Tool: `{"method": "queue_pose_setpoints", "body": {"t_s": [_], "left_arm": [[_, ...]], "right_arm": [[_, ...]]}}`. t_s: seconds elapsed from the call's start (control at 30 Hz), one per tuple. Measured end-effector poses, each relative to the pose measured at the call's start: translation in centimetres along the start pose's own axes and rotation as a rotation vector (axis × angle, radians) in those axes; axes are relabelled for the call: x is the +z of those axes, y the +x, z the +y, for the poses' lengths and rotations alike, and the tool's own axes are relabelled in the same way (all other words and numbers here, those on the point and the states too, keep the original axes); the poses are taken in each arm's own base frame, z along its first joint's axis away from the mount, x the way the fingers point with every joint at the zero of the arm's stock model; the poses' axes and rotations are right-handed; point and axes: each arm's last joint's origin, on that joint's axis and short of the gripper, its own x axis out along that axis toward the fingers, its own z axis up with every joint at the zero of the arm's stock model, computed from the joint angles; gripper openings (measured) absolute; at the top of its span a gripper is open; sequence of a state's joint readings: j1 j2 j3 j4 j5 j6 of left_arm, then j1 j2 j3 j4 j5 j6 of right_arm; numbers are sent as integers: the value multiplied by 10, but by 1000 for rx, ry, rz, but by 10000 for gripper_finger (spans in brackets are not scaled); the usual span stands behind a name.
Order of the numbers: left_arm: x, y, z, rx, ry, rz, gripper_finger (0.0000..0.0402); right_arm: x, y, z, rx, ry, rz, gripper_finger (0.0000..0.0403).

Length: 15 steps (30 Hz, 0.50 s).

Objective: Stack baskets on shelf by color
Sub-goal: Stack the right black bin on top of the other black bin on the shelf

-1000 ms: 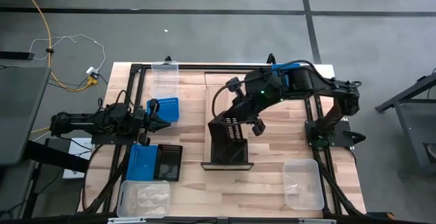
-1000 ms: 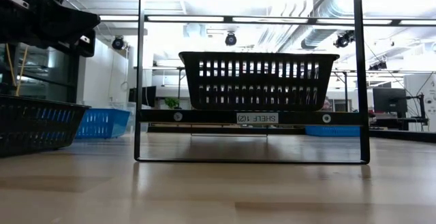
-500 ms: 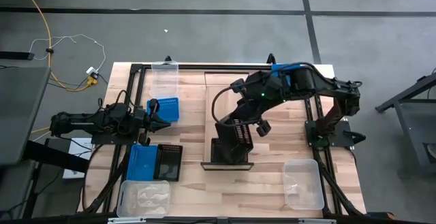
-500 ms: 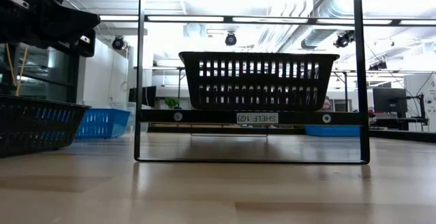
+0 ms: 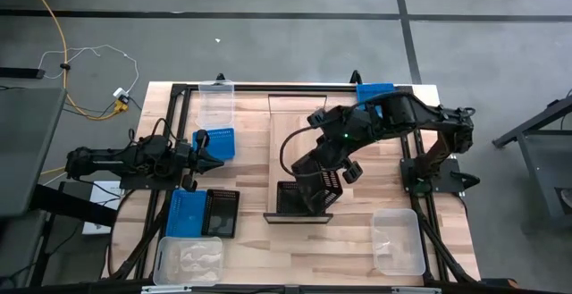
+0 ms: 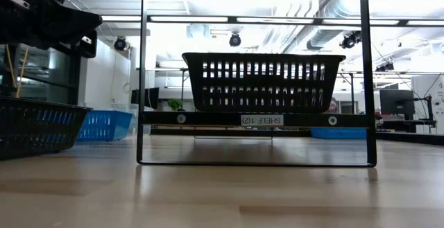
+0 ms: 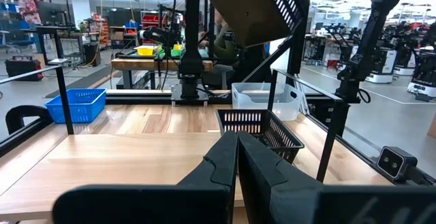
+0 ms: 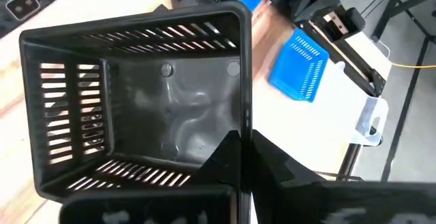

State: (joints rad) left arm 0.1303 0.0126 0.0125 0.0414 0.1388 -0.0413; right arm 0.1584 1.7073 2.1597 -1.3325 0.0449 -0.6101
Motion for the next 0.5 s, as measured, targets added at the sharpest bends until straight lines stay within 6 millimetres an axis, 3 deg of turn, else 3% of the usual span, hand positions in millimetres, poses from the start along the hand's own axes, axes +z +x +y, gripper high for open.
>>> {"method": "queue_pose_setpoints", "body": {"t_s": [0.5], "left_arm": [[0,0,0,0,0,-1,3]], "right_arm": [[-13,-15,12,-39,18,170,0]]}}
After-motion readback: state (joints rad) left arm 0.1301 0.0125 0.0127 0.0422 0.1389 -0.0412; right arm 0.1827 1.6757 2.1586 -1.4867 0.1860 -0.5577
